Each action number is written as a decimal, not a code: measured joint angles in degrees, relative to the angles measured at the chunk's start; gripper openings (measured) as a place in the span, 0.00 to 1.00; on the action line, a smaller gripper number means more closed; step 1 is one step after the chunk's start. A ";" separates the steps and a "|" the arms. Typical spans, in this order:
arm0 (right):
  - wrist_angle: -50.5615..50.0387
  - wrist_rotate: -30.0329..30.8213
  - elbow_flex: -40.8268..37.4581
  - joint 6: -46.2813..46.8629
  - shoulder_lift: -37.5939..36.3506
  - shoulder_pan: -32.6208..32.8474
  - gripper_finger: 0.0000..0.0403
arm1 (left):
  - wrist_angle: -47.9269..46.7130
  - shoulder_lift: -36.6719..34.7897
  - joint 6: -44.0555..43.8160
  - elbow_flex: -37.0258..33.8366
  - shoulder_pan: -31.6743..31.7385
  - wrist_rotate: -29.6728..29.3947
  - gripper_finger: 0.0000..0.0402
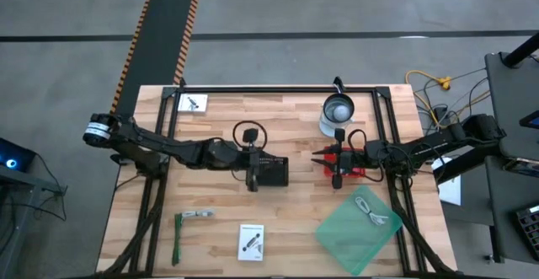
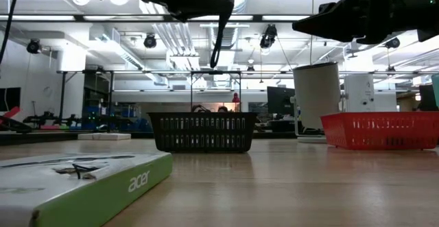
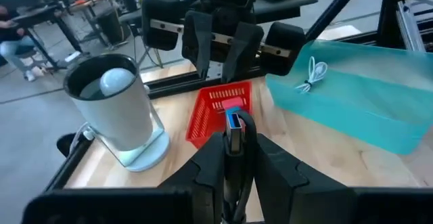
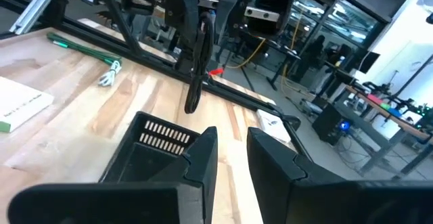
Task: Pick and place items into bin
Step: Put the black charger cable into the blue bin
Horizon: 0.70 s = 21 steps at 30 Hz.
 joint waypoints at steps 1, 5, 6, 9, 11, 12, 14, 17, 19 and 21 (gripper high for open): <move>0.00 0.00 0.00 0.04 0.00 -0.02 0.17 | 0.60 0.00 0.12 -0.36 0.49 0.99 0.11; -1.60 -0.23 0.00 -0.09 0.01 0.00 0.19 | 0.68 0.02 0.46 -0.67 2.02 4.59 0.11; -1.90 -0.22 0.00 -0.02 0.02 -0.01 0.21 | 0.76 0.02 0.69 -0.67 2.19 5.01 0.11; -2.08 -0.22 0.00 2.21 0.00 0.00 0.28 | 0.74 0.02 2.17 -0.69 2.22 5.14 0.11; -2.21 -0.22 0.00 3.69 0.01 -0.01 0.34 | 1.03 0.02 2.94 -0.69 2.20 5.50 0.11; -2.20 -0.22 0.00 4.41 0.01 -0.02 0.37 | 1.15 0.02 3.13 -0.69 2.20 5.59 0.11; -2.21 -0.22 0.00 5.60 0.00 0.00 0.43 | 1.55 0.02 3.16 -0.69 2.20 5.71 0.11; -2.16 -0.22 0.00 8.17 0.00 -0.02 0.52 | 2.47 0.02 3.34 -0.69 2.20 5.83 0.11; -2.14 -0.24 0.00 10.64 0.01 0.00 0.56 | 2.61 0.02 3.47 -0.69 2.20 6.35 0.11; -1.73 -0.23 0.00 12.79 0.01 -0.01 0.59 | 3.15 0.02 3.51 -0.69 2.20 7.33 0.11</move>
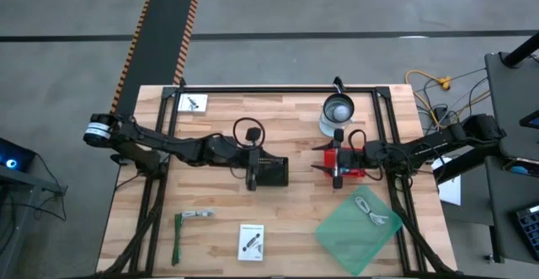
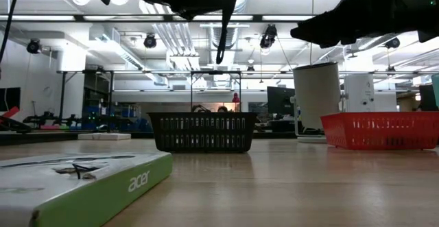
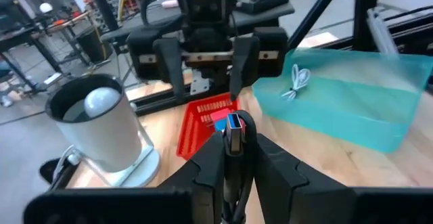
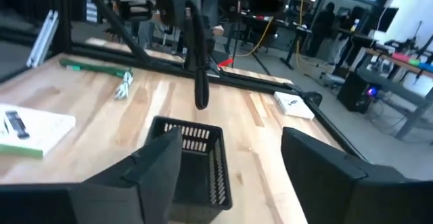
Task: Pick and place items into bin
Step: Put the black charger cable into the blue bin
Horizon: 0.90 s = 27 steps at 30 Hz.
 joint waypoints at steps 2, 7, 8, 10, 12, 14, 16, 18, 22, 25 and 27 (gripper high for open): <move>1.06 -0.12 0.00 1.15 -0.01 -0.01 0.62 | 1.18 0.00 0.48 0.00 0.00 1.11 0.11; 4.02 -6.48 0.00 1.05 0.01 0.01 0.64 | 3.40 0.00 1.25 -0.09 0.08 1.62 0.11; 4.92 -7.26 0.00 1.01 0.01 0.02 0.65 | 3.64 0.00 1.25 -0.09 0.11 1.62 0.11; 6.28 -7.50 0.00 0.86 0.25 0.01 0.65 | 3.60 0.00 1.24 -0.12 0.24 1.62 0.11; 8.15 -7.48 0.00 0.38 1.41 -0.01 0.65 | 3.57 0.00 1.23 -0.15 0.26 1.62 0.11; 11.83 -7.50 0.00 -0.91 4.09 0.01 0.65 | 3.59 0.00 1.22 -0.20 0.33 1.62 0.11; 17.12 -7.52 0.00 -2.05 7.90 0.01 0.64 | 3.54 0.00 1.23 -0.24 0.35 1.62 0.11; 23.34 -7.50 0.00 -2.69 12.30 -0.01 0.64 | 3.55 0.00 1.21 -0.26 0.37 1.64 0.11; 33.68 -7.48 0.00 -5.12 20.48 0.01 0.63 | 3.56 0.00 1.17 -0.26 0.37 1.64 0.11; 40.13 -7.48 0.18 -5.34 25.44 0.01 0.63 | 3.56 0.00 1.16 -0.26 0.37 1.64 0.11; 42.09 -7.43 1.28 -5.38 28.21 0.01 0.63 | 3.57 0.00 1.16 -0.26 0.37 1.66 0.11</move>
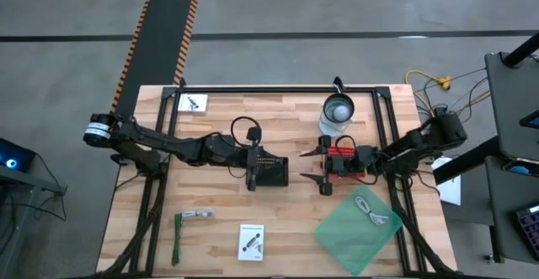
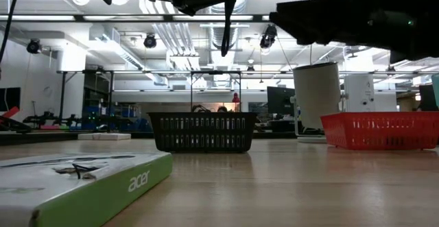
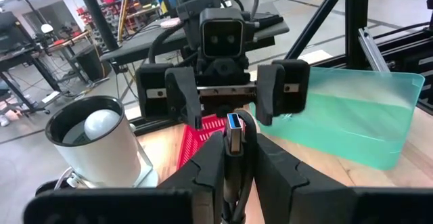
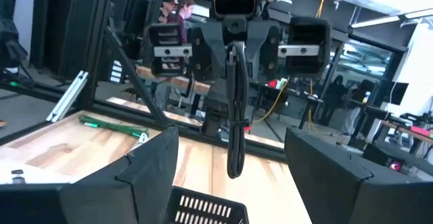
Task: Pick and place items into bin
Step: Put the black charger cable into the blue bin
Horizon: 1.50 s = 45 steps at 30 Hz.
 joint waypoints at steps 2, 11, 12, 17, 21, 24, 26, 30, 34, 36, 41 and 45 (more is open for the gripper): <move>0.20 0.17 1.81 -0.02 2.53 -0.04 0.63 | 0.07 0.00 -0.02 0.00 0.00 0.01 0.11; -0.15 3.45 9.10 -3.20 10.34 -0.74 0.63 | 0.02 0.00 -0.06 -0.18 0.00 0.17 0.11; -0.14 3.40 9.21 -2.96 10.34 -1.10 0.62 | 0.02 0.00 -0.04 -0.20 0.00 0.20 0.11; -0.15 3.15 9.54 -1.43 10.01 -2.06 0.61 | 0.00 0.00 -0.06 -0.24 0.00 0.37 0.11; -0.83 0.39 10.54 -0.58 10.39 -2.16 0.62 | 0.04 0.00 -0.06 -0.24 0.00 0.35 0.11; -2.23 0.10 12.22 0.12 10.66 -2.18 0.62 | 0.06 0.00 -0.05 -0.24 0.00 0.34 0.11; -3.79 0.27 13.28 0.17 10.79 -2.43 0.62 | 0.09 0.00 -0.04 -0.24 0.00 0.33 0.11; -8.19 0.36 15.85 0.23 11.47 -2.38 0.61 | 0.28 0.00 -0.06 -0.24 0.00 0.31 0.11; -13.40 0.41 18.10 0.23 11.52 -2.44 0.59 | 0.25 0.00 -0.05 -0.24 0.00 0.26 0.11; -13.84 0.41 18.46 0.23 11.52 -2.44 0.58 | 0.24 0.00 -0.05 -0.24 0.00 0.08 0.11; -13.89 0.42 18.41 0.25 11.49 -2.45 0.54 | 0.20 0.00 -0.06 -0.26 0.00 0.09 0.11; -14.30 0.43 18.41 0.26 11.47 -2.43 0.51 | 0.15 0.00 -0.06 -0.33 0.00 0.11 0.11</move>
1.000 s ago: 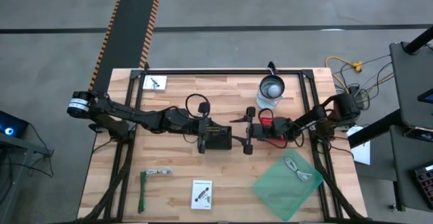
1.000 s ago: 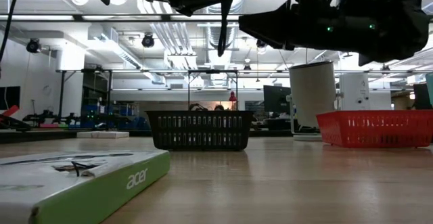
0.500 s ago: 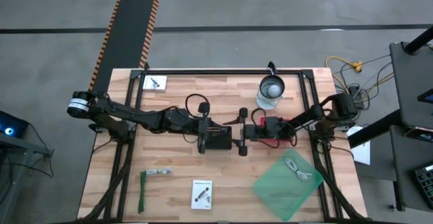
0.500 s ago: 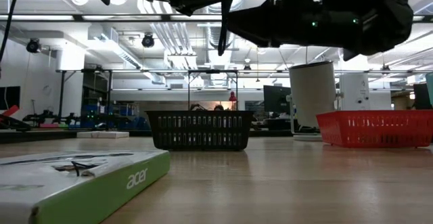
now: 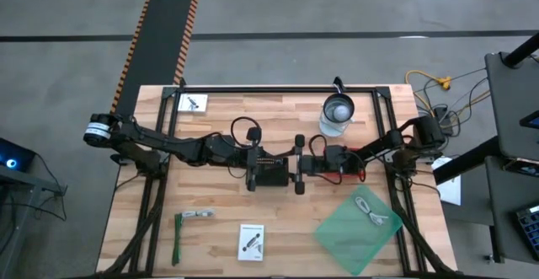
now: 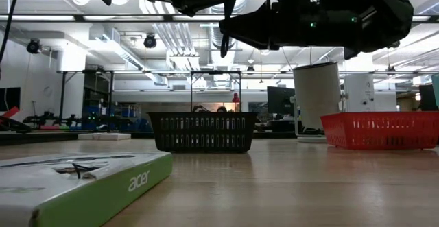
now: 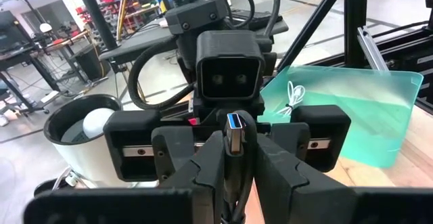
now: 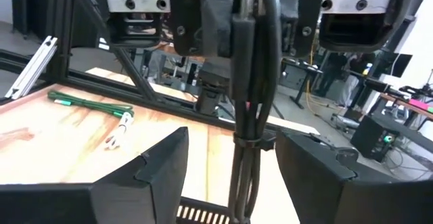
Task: Pick and place items into bin
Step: Put the black charger cable into the blue bin
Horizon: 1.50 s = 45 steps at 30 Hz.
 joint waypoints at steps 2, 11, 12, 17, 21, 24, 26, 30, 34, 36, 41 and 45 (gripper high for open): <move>0.02 0.00 0.00 0.00 0.00 0.02 0.49 | 0.00 0.00 0.00 0.00 0.00 0.00 0.11; 0.06 0.04 0.00 1.09 -0.04 -0.04 0.31 | -0.08 0.00 0.00 -0.04 -0.02 0.27 0.11; 0.09 0.11 0.02 1.09 -0.04 -0.07 0.29 | -0.09 0.00 0.00 -0.04 -0.02 0.31 0.11; 0.10 0.20 0.02 1.07 -0.07 -0.18 0.15 | -0.24 0.00 -0.02 -0.04 -0.02 0.41 0.11; -0.05 0.17 0.00 1.01 -0.07 -0.20 0.07 | -0.20 0.00 0.00 -0.17 -0.04 0.42 0.11; -0.13 0.15 0.02 0.96 -0.07 -0.20 0.06 | -0.08 -0.02 -0.05 -0.30 -0.02 0.42 0.13; -0.29 0.13 0.00 0.90 -0.07 -0.20 0.06 | 0.00 -0.02 -0.05 -0.48 -0.02 0.40 0.15; -0.44 0.11 0.00 0.89 -0.07 -0.20 0.06 | -0.14 -0.02 -0.14 -0.76 -0.04 0.37 0.20; -0.33 -0.04 0.02 1.03 -0.07 -0.20 0.06 | -0.29 -0.02 -0.76 -0.91 -0.04 0.85 0.26; -0.33 -0.04 0.02 1.05 -0.07 -0.20 0.06 | -0.38 -0.02 -1.59 -1.01 -0.04 0.90 0.29; -0.40 -0.04 0.00 1.24 -0.07 -0.20 0.05 | -3.44 -0.82 -1.70 -1.11 -0.04 0.96 0.39; -0.42 -0.04 -0.21 1.30 -0.06 -0.20 0.05 | -6.74 -3.53 -4.12 -1.48 -0.09 1.05 0.44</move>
